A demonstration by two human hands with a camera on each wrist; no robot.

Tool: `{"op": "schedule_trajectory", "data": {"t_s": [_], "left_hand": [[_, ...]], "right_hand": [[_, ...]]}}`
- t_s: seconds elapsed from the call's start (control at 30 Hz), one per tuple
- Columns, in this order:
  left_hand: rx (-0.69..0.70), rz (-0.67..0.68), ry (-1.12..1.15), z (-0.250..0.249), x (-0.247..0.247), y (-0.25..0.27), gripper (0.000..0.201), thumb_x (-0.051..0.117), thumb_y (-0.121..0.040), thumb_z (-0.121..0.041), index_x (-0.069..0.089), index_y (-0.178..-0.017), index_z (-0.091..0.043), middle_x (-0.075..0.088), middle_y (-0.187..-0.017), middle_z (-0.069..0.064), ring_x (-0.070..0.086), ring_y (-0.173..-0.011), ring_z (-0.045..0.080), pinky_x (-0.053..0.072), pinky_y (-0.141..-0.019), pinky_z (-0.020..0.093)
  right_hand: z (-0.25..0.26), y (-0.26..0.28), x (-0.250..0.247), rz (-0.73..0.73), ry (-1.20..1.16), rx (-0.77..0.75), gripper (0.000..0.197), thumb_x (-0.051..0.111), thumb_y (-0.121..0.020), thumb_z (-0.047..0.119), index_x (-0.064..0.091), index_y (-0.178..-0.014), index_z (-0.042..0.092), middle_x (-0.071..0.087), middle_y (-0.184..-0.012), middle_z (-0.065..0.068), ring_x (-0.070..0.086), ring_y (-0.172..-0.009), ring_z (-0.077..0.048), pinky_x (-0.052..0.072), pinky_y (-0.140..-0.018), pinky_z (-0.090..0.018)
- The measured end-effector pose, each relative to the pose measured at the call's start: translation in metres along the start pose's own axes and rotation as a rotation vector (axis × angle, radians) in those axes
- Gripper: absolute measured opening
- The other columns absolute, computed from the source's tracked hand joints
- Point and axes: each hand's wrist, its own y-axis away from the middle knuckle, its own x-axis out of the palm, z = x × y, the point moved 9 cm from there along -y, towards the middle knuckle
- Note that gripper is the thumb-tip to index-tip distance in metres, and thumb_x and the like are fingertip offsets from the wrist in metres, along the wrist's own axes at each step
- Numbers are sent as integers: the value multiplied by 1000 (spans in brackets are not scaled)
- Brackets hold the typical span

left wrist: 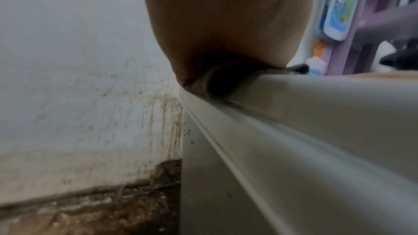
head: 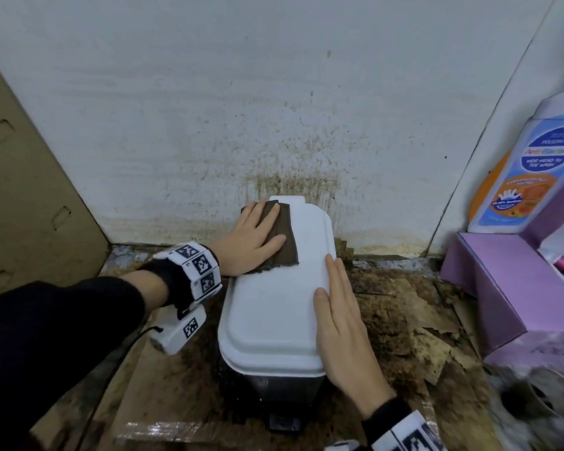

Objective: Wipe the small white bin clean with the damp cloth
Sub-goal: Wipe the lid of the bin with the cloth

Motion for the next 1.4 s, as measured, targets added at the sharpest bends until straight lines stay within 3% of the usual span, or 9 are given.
{"op": "schedule_trajectory", "data": {"t_s": [0.1,0.23,0.4,0.67,0.93,1.2,1.4], "left_hand": [[5,14,-31,4,-2,-12,73,27,-106,-52,-12,-161,-23,-23,-168,3,-22,-154,23,-6,-125,43],[7,0,3,6,-2,-11,74,28,-105,-55,-11,-162,-25,-23,-168,1,-23,-154,22,-6,-126,44],[-7,-21,35,-1,0,2,77,29,-105,-54,-11,-162,-21,-25,-167,1,-24,-153,21,-6,-125,43],[12,-11,179,-15,22,64,80,34,-104,-56,-12,-161,-25,-34,-163,-9,-32,-149,12,-6,-123,41],[73,-31,177,-30,42,115,81,33,-102,-59,-15,-160,-29,-40,-158,-19,-41,-142,-2,-10,-121,30],[75,90,148,-17,32,84,82,34,-102,-60,-17,-159,-33,-40,-158,-19,-39,-144,2,-4,-123,35],[41,107,61,-2,7,26,82,32,-103,-59,-18,-160,-26,-34,-163,-7,-32,-150,15,-4,-126,47]], "right_hand": [[1,-1,0,-18,-11,-10,55,25,-110,48,5,-161,51,-6,-168,34,-6,-153,13,-3,-100,10],[1,0,0,-19,-23,-13,55,26,-110,47,6,-161,51,-5,-168,33,-5,-154,12,2,-112,-6],[0,1,-1,-19,-7,-12,55,26,-111,46,7,-161,50,-2,-169,31,-3,-154,11,3,-118,-15],[-5,-1,0,-37,41,18,65,32,-110,47,2,-166,35,1,-171,25,2,-155,7,3,-119,-16],[-5,1,-2,-54,27,13,72,35,-105,57,3,-166,35,1,-171,25,1,-155,8,3,-122,-19],[-3,2,-1,-55,-15,24,74,27,-101,64,3,-166,36,1,-169,29,0,-154,12,1,-120,-14],[-6,1,1,-25,-71,31,77,24,-99,69,2,-165,38,-1,-168,32,-3,-152,16,2,-128,-24]]}}
